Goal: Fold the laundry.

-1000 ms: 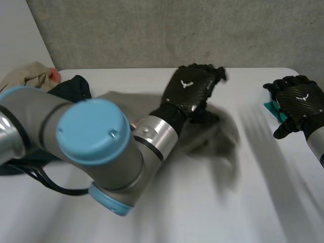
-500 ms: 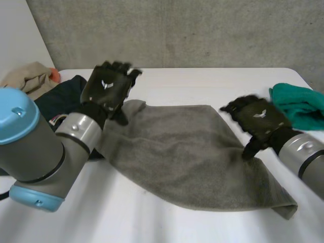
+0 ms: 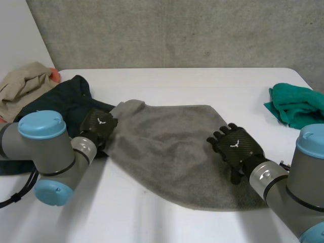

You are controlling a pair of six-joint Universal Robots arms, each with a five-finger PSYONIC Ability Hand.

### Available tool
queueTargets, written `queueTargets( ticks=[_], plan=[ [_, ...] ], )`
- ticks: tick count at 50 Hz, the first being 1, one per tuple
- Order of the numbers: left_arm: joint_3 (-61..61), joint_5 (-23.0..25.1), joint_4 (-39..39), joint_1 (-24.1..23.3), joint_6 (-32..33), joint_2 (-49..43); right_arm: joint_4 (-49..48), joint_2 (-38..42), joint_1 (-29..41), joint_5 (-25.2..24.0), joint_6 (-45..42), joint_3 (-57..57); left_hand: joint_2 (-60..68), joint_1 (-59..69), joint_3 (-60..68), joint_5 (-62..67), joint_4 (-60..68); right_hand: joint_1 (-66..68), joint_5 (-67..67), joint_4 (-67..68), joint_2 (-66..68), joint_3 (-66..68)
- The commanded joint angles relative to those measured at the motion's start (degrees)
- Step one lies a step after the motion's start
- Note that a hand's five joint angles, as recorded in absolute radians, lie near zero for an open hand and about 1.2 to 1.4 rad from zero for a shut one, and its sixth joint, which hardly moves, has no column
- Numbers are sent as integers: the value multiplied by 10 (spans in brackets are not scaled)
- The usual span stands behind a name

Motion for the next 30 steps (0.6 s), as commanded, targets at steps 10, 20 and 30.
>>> queueTargets(
  ticks=[10, 20, 30],
  plan=[
    [59, 2, 80, -198, -142, 58, 2, -79, -51, 31, 30, -20, 125, 151, 131, 144, 124, -27, -22, -17, -17, -20],
    [54, 2, 79, -240, -250, 28, 2, -80, -67, 28, 38, -12, -575, -549, -569, -556, -576, -30, -24, -20, -20, -23],
    [11, -27, -14, -124, -133, 95, 3, -80, -67, 22, 38, -10, -530, -503, -524, -510, -530, -30, -24, -20, -20, -23]
  ],
)
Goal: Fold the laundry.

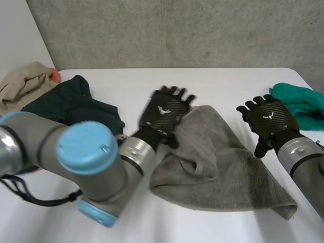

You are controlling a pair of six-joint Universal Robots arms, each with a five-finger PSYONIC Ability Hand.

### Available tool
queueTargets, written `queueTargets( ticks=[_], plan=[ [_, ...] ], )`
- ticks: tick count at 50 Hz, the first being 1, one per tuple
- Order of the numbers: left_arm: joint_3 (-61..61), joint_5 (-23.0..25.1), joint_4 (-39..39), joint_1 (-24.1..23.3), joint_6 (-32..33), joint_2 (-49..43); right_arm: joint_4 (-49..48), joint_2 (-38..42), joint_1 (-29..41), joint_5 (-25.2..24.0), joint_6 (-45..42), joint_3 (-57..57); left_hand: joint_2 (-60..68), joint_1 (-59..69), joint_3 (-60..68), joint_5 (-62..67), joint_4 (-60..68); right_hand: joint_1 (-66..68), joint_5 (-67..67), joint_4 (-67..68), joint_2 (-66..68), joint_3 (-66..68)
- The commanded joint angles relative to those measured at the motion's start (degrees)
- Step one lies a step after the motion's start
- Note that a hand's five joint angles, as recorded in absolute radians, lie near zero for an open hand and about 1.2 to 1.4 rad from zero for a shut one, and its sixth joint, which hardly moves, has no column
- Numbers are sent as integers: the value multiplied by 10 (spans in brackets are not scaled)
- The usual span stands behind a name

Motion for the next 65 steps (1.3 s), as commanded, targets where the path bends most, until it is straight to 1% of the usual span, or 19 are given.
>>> queueTargets(
  ticks=[1, 5, 7, 20, 27, 29, 31, 32, 35, 36, 43, 47, 48, 52, 55, 60, 63, 64, 65],
  plan=[
    [-41, -31, -84, 96, 105, 47, 2, 0, 2, -4, -1, 1, 15, 25, 13, 19, 17, -30, -24, -20, -20, -23],
    [-66, -51, -104, 113, 137, 45, 2, 1, 3, -6, -1, 3, 29, 39, 26, 32, 30, -30, -24, -20, -20, -23],
    [-80, -52, -106, 134, 146, 43, 2, 1, 3, -7, -1, 4, 34, 44, 31, 38, 35, -30, -24, -20, -20, -23],
    [-52, -48, -101, 193, 152, -43, 1, 6, 2, -13, -1, 9, 175, 185, 173, 179, 176, -30, -24, -20, -20, -23],
    [-37, -45, -101, 212, 153, -67, 0, 7, 1, -12, -1, 10, 185, 195, 183, 189, 186, -30, -24, -20, -20, -23],
    [-30, -41, -100, 213, 152, -77, 0, 6, 1, -12, -1, 10, 235, 246, 233, 239, 237, -30, -24, -20, -20, -23],
    [-23, -41, -98, 213, 152, -82, 0, 7, 1, -12, -1, 10, 321, 331, 319, 325, 322, -30, -24, -20, -20, -23],
    [-13, -41, -98, 213, 152, -88, 0, 7, 2, -11, -1, 10, 420, 430, 417, 423, 421, -30, -24, -20, -20, -23],
    [2, -41, -98, 218, 153, -99, 0, 7, 2, -11, -1, 11, 548, 558, 546, 552, 549, -30, -24, -20, -20, -23],
    [12, -42, -96, 226, 153, -108, 0, 7, 2, -11, -1, 12, 663, 673, 661, 667, 664, -30, -24, -20, -20, -23],
    [57, -56, -48, 263, 154, -113, -1, 7, 2, -11, -2, 14, 664, 675, 662, 668, 666, -30, -24, -20, -20, -23],
    [96, -116, 28, 315, 155, -68, -2, 6, 3, -10, -2, 14, 664, 675, 662, 668, 666, -30, -24, -20, -20, -23],
    [107, -149, 60, 341, 156, -43, -3, 6, 4, -10, -1, 14, 664, 675, 662, 668, 666, -30, -24, -20, -20, -23],
    [123, -187, 125, 393, 181, -10, -3, 6, 9, -10, -2, 14, 664, 675, 662, 668, 666, -30, -24, -20, -20, -23],
    [126, -184, 143, 405, 203, -11, -3, 6, 10, -10, -2, 14, 664, 675, 662, 668, 666, -30, -24, -20, -20, -23],
    [108, -160, 144, 405, 240, -39, -4, 6, 10, -10, -1, 13, 664, 675, 662, 668, 666, -30, -24, -20, -20, -23],
    [95, -160, 145, 405, 250, -51, -3, 7, 10, -10, -2, 14, 664, 675, 662, 668, 666, -30, -24, -20, -20, -23],
    [86, -159, 145, 403, 259, -56, -3, 7, 10, -10, -2, 14, 625, 635, 622, 628, 626, -30, -24, -20, -20, -23],
    [82, -159, 145, 402, 265, -58, -3, 7, 9, -10, -2, 14, 499, 510, 497, 503, 501, -30, -24, -20, -20, -23]
  ],
)
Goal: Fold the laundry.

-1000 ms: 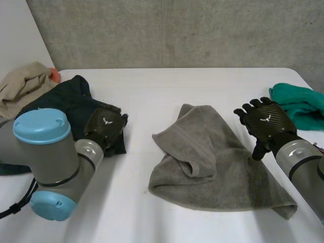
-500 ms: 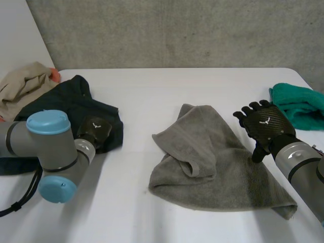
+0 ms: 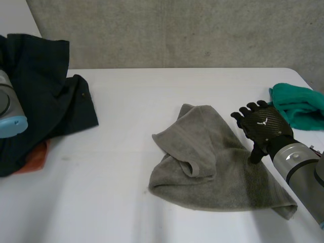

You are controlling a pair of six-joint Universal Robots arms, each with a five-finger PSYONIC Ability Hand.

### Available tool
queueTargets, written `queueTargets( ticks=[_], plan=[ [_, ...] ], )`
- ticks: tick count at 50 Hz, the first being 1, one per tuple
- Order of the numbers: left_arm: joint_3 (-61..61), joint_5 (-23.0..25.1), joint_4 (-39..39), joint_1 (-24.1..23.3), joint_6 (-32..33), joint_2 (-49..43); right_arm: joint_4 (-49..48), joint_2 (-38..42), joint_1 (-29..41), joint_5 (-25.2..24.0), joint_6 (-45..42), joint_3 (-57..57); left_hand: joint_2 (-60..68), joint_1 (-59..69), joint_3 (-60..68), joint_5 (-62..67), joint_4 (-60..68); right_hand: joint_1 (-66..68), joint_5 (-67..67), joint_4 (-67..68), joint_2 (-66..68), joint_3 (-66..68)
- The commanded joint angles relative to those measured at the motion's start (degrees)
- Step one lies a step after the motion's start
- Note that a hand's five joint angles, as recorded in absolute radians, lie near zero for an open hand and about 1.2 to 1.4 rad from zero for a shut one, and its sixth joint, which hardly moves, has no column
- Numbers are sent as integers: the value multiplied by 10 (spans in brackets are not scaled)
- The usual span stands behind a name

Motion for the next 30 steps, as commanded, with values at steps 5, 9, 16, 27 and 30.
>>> queueTargets(
  ticks=[5, 9, 16, 27, 30],
  plan=[
    [-49, 9, -8, -22, 81, -34, 1, 0, -3, 0, 0, -2, -506, -478, -504, -477, -508, -30, -24, -20, -20, -23],
    [-67, 9, -11, -46, 82, -26, 1, 0, -4, 0, 1, -4, -533, -505, -530, -504, -534, -30, -24, -20, -20, -23],
    [-91, 13, -46, -90, 70, 45, 1, -1, -9, -3, 1, -8, -549, -520, -546, -519, -550, -30, -24, -20, -20, -23],
    [-121, 69, -182, -207, -47, 122, 10, -12, -18, 3, -1, -30, -549, -520, -546, -519, -550, -30, -24, -20, -20, -23],
    [-133, 104, -212, -257, -102, 126, 30, -24, -26, 2, -7, -41, -549, -520, -546, -519, -550, -30, -24, -20, -20, -23]
  ],
)
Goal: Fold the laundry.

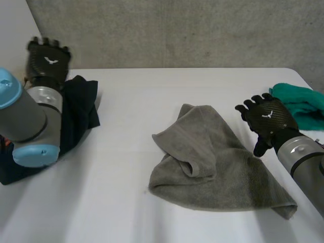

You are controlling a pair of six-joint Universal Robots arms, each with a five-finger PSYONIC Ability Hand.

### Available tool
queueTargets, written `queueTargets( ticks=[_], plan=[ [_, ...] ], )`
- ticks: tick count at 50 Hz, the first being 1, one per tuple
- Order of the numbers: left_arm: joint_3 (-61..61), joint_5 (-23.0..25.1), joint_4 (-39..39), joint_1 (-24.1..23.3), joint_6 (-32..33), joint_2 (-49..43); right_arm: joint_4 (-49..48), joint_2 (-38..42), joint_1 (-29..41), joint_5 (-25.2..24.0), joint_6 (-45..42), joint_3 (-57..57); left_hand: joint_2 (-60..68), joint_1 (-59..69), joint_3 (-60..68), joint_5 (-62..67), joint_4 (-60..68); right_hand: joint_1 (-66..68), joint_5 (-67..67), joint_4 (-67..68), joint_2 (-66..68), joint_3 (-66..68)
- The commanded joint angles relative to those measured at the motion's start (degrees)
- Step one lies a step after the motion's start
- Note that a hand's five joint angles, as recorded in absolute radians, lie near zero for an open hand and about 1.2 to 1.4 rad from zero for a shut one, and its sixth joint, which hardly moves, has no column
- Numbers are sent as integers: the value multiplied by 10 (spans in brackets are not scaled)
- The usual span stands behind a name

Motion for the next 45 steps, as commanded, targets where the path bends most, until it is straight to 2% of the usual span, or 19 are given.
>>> queueTargets(
  ticks=[1, 5, 8, 12, 15, 21, 22, 26, 27, 29, 30, 32, 33, 37, 41, 45],
  plan=[
    [-22, 65, -73, -97, -108, 16, 34, -17, -18, 2, -8, -23, -9, -17, -11, -4, -9, -30, -24, -20, -20, -23],
    [-29, 106, -85, -176, -153, 3, 134, -20, -40, -9, -14, -55, -5, -13, -7, -1, -6, -29, -23, -19, -19, -22],
    [-29, 124, -85, -209, -154, -24, 194, -19, -45, -30, -31, -64, -2, -10, -4, 3, -2, -29, -23, -19, -19, -22],
    [-6, 162, -81, -253, -144, -106, 260, -13, -65, -76, -93, -53, 15, 7, 13, 19, 14, -17, -12, -7, -7, -10],
    [19, 175, -78, -258, -133, -142, 253, -11, -89, -91, -105, -30, 33, 25, 31, 38, 33, -12, -7, -2, -2, -5],
    [79, 199, -85, -262, -120, -213, 124, 18, -105, -110, -103, 39, 124, 116, 122, 129, 124, 3, 9, 13, 13, 10],
    [81, 207, -85, -261, -120, -214, 107, 23, -105, -109, -103, 47, 164, 156, 162, 169, 164, 5, 10, 15, 15, 12],
    [88, 232, -82, -258, -127, -216, 41, 54, -105, -107, -103, 71, 500, 492, 498, 505, 500, 79, 84, 88, 88, 85],
    [88, 230, -80, -259, -124, -212, 29, 72, -106, -106, -102, 69, 652, 644, 650, 657, 652, 182, 188, 192, 192, 189],
    [89, 222, -79, -262, -124, -208, 23, 87, -106, -105, -101, 65, 654, 646, 652, 658, 653, 295, 301, 305, 305, 302],
    [89, 205, -79, -263, -124, -203, 23, 101, -105, -102, -101, 57, 654, 646, 652, 658, 653, 487, 493, 497, 497, 494],
    [89, 179, -78, -263, -124, -188, 22, 104, -107, -99, -100, 47, 654, 646, 652, 658, 653, 670, 675, 679, 679, 676],
    [87, 145, -79, -262, -124, -165, 20, 104, -107, -95, -93, 40, 654, 646, 652, 658, 653, 670, 676, 680, 680, 677],
    [64, 73, -84, -258, -120, -98, 16, 71, -111, -81, -71, 28, 654, 646, 652, 658, 653, 670, 676, 680, 680, 677],
    [19, 49, -85, -245, -120, -7, 23, -45, -119, -72, -62, 9, 654, 646, 652, 658, 653, 670, 676, 680, 680, 677],
    [-22, 49, -83, -204, -118, 89, 25, -97, -120, -74, -63, -17, 654, 646, 652, 658, 653, 670, 676, 680, 680, 677]
  ],
)
